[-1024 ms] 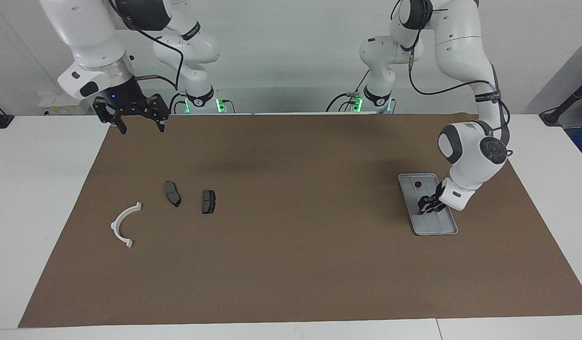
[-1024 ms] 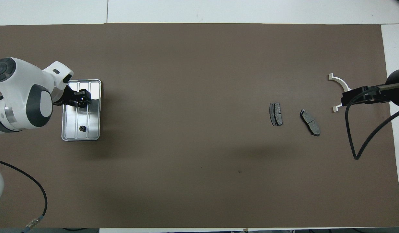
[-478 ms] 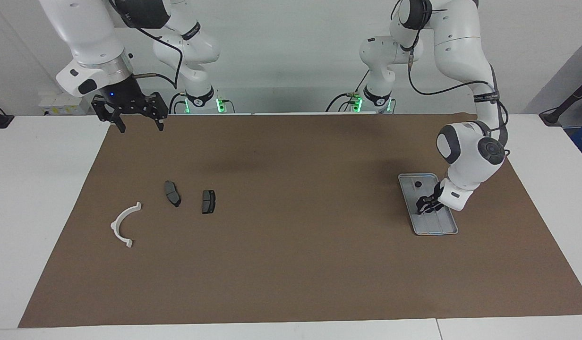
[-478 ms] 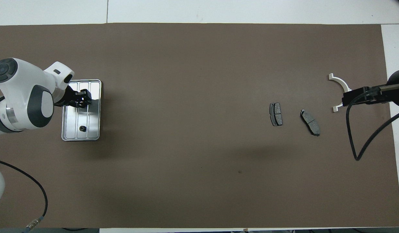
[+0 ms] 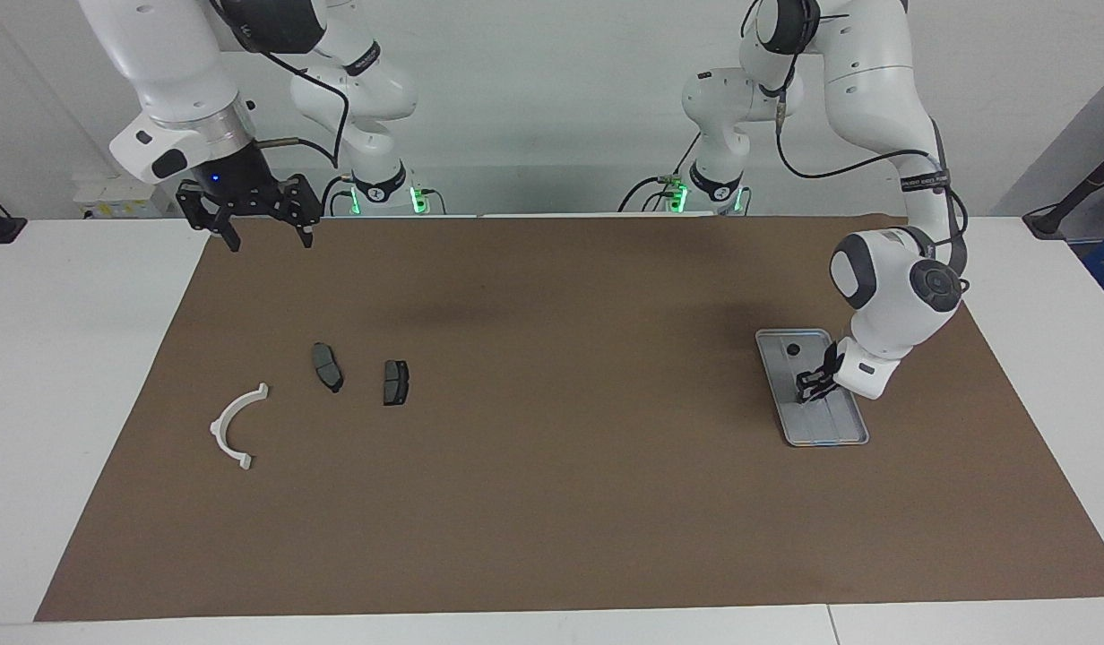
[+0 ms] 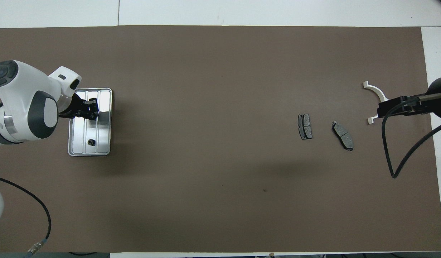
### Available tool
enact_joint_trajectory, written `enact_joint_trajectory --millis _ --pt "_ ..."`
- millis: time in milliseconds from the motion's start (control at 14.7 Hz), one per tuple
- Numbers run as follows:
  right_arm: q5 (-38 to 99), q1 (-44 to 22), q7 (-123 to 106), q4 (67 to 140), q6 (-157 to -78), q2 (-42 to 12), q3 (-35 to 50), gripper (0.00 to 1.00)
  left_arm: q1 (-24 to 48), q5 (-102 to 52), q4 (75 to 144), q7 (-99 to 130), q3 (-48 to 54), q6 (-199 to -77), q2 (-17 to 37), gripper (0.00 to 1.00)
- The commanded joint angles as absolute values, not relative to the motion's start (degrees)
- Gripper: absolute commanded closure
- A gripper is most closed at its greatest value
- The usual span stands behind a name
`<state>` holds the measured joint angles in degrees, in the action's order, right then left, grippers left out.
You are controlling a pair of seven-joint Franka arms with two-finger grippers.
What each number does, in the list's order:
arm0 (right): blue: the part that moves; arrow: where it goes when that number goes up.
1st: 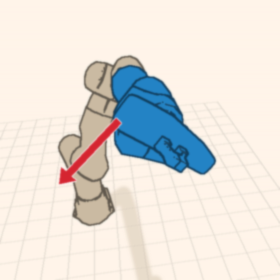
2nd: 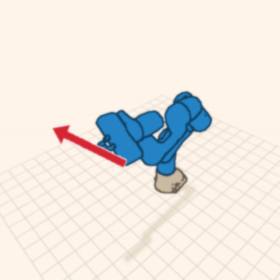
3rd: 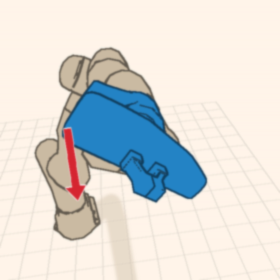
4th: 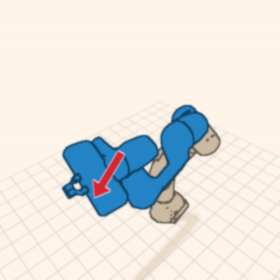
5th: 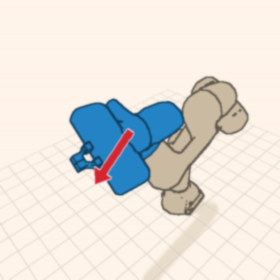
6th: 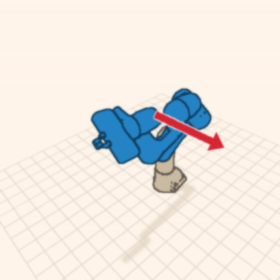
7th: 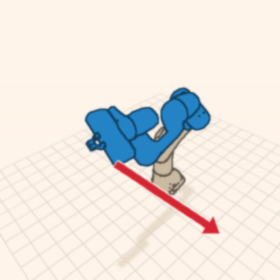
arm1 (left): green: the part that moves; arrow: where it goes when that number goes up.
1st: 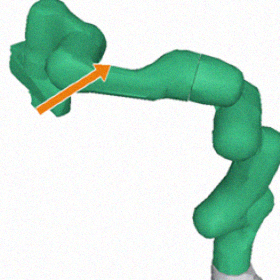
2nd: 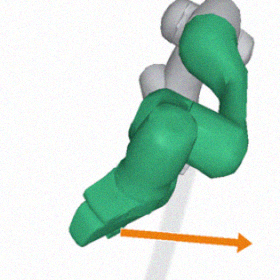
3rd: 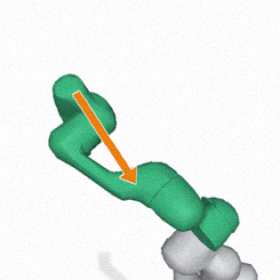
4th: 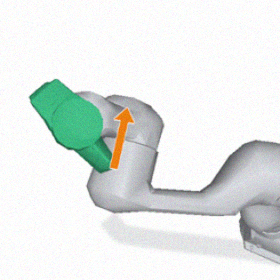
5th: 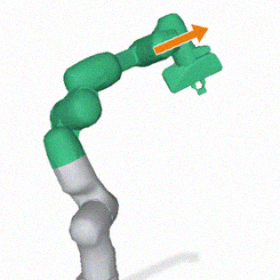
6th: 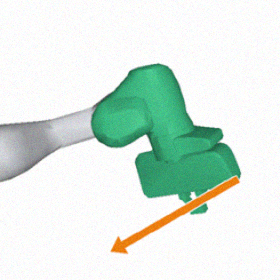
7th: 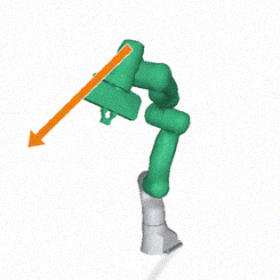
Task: Place bearing gear from tray to pile
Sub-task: 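Carry the bearing with the left gripper to the table middle and release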
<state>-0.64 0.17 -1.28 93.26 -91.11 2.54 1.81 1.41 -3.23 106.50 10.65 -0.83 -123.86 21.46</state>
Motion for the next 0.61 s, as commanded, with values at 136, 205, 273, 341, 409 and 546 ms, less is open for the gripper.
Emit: enact_joint_trajectory --millis 136,205,273,341,409,546 --pt "-0.2 0.4 -2.7 94.3 -91.6 3.7 2.0 0.00 17.4 -3.8 92.9 40.3 -1.5 -115.9 25.9 1.00" --pt "-0.1 0.4 -2.7 94.3 -91.6 3.7 2.0 0.00 20.4 -3.8 92.8 45.6 -1.5 -117.2 26.2 1.00" --pt "-0.2 0.4 -2.7 94.3 -91.6 3.7 2.0 0.00 23.2 -3.8 92.8 49.8 -1.5 -119.1 26.3 1.00" --pt "-0.1 0.4 -2.6 94.4 -91.6 3.7 2.0 0.00 25.9 -3.8 93.0 53.7 -1.5 -121.5 26.3 1.00" --pt "-0.1 0.5 -2.5 94.4 -91.6 3.7 2.0 0.00 27.6 -3.8 93.4 57.4 -1.4 -124.2 26.3 1.00" --pt "0.0 0.5 -2.5 94.4 -91.5 3.7 2.0 0.00 30.9 -3.8 94.9 61.7 -1.4 -125.9 26.3 1.00"
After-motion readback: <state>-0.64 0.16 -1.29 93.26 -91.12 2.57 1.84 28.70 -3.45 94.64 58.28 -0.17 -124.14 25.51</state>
